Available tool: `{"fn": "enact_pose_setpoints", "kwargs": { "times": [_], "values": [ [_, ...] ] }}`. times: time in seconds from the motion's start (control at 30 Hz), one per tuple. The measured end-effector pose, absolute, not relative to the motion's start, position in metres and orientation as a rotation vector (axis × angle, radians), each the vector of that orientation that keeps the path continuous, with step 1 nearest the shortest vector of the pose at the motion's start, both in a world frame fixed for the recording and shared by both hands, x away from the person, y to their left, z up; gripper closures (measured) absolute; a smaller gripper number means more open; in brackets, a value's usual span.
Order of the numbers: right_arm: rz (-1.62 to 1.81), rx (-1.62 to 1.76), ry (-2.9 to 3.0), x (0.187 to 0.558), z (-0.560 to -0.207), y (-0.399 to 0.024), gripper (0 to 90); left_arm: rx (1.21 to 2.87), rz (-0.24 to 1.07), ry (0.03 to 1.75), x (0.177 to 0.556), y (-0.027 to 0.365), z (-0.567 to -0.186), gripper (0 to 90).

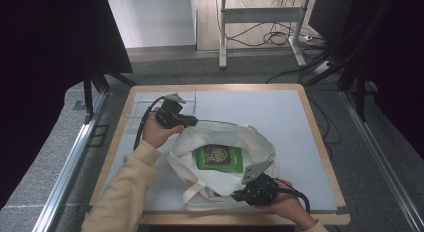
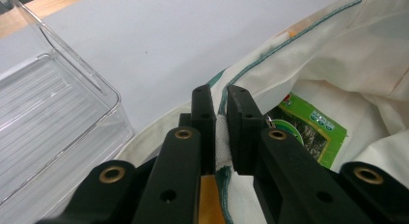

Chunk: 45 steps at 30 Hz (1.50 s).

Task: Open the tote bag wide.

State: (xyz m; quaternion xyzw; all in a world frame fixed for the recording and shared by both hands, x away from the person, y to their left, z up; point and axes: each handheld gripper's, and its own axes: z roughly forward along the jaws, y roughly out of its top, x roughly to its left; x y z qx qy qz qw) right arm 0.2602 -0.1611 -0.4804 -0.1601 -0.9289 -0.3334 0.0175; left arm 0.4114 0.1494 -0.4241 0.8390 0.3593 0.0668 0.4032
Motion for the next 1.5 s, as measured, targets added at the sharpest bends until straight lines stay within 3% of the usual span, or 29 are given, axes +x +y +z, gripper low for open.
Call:
{"fn": "enact_pose_setpoints", "kwargs": {
  "times": [0.53, 0.77, 1.03, 1.2, 1.5],
  "values": [
    [-1.043, -0.513, -2.893, 0.262, -0.480, -0.162, 85.4, 2.141, 0.174, 0.851, 0.398, 0.148, -0.427, 81.0],
    [-1.070, -0.511, -2.909, 0.260, -0.476, -0.161, 77.7, 2.148, 0.203, 0.818, 0.384, 0.147, -0.429, 67.0],
    [-1.130, -0.553, -2.924, 0.262, -0.467, -0.166, 59.2, 2.132, 0.256, 0.762, 0.362, 0.158, -0.418, 49.5],
    [-1.188, -0.609, -2.928, 0.266, -0.461, -0.172, 51.6, 2.099, 0.274, 0.728, 0.346, 0.167, -0.413, 47.1],
    [-1.216, -0.651, -2.936, 0.268, -0.457, -0.176, 46.9, 2.106, 0.242, 0.714, 0.328, 0.175, -0.411, 47.7]
  ]
}}
